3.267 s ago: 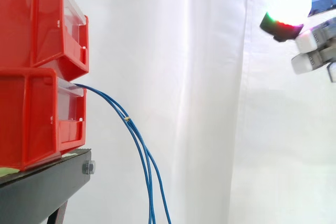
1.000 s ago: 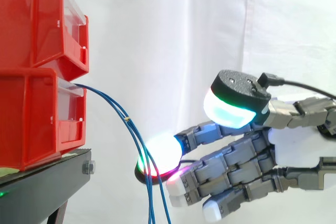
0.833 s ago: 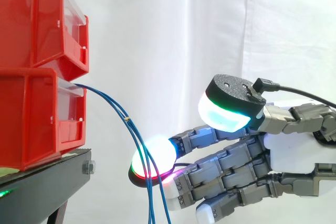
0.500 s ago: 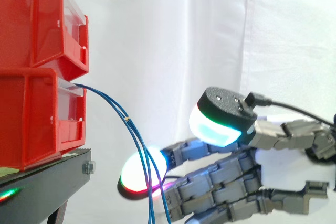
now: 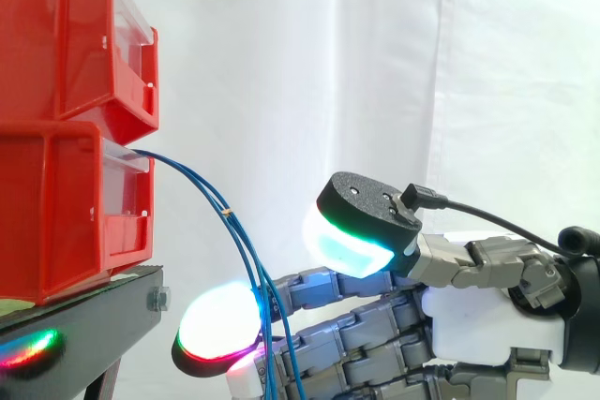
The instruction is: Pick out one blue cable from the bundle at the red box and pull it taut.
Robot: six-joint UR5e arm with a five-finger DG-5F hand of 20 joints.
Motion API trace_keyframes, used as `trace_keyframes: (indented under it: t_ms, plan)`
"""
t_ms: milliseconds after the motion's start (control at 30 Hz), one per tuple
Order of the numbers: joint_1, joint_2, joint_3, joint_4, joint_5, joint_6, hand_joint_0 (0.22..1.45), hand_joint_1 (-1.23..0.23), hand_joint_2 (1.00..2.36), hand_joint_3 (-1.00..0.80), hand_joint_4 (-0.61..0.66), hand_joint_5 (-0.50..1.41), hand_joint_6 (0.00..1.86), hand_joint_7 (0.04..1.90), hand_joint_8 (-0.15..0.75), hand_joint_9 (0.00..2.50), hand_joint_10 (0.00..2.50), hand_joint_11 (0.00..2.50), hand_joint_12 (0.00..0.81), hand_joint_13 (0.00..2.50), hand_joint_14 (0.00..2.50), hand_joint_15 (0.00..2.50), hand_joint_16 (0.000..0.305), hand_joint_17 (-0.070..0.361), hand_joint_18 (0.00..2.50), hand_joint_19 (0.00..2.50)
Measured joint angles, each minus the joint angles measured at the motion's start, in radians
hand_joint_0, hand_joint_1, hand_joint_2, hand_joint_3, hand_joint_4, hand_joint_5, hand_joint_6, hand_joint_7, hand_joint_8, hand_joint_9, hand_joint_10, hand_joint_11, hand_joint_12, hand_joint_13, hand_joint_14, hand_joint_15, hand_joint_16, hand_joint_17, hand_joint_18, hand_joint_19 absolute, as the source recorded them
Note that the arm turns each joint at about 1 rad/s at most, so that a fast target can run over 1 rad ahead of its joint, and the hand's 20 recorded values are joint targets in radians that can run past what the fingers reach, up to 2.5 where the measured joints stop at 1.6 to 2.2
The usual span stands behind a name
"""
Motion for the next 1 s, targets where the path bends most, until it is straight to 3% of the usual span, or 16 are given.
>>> trace_keyframes:
  t_ms: [267, 467, 1000]
  plan:
    - [-0.003, -0.020, 0.001, 0.021, -0.006, 0.063, 0.57, -0.59, 1.00, -0.48, 0.24, -0.20, 0.50, 0.63, 0.280, 0.62, 0.00, 0.09, 0.356, 0.45, 0.01, 0.17, 0.051, 0.115, 0.47, 0.51]
    - [-0.010, -0.036, 0.010, 0.035, -0.033, 0.133, 0.57, -0.59, 1.00, -0.48, 0.24, -0.20, 0.50, 0.63, 0.282, 0.62, 0.00, 0.09, 0.357, 0.45, 0.01, 0.17, 0.051, 0.115, 0.47, 0.51]
    - [-0.007, -0.037, 0.023, 0.040, -0.054, 0.135, 0.59, -0.59, 1.01, -0.43, 0.26, -0.19, 0.50, 0.66, 0.278, 0.62, 0.00, 0.09, 0.353, 0.46, 0.01, 0.17, 0.051, 0.114, 0.48, 0.51]
